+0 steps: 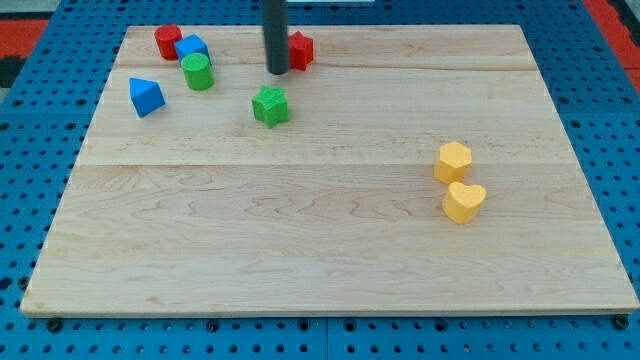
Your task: Place the red star horizontally to green star
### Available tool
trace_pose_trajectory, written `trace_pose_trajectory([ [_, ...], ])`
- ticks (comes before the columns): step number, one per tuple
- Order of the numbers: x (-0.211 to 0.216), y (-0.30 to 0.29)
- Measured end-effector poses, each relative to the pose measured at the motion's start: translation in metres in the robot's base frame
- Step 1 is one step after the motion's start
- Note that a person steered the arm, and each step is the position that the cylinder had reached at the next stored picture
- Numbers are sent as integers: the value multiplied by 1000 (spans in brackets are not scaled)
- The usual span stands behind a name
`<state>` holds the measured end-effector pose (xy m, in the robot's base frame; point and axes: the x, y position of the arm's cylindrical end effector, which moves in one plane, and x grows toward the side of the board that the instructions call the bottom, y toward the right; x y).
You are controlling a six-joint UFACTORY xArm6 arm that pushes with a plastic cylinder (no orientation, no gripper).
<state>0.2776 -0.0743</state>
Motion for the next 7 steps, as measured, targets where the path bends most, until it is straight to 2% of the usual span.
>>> trace_pose_trajectory([
  [1, -19, -10],
  [4, -73, 68],
  [6, -7, 174],
  [7, 24, 192],
])
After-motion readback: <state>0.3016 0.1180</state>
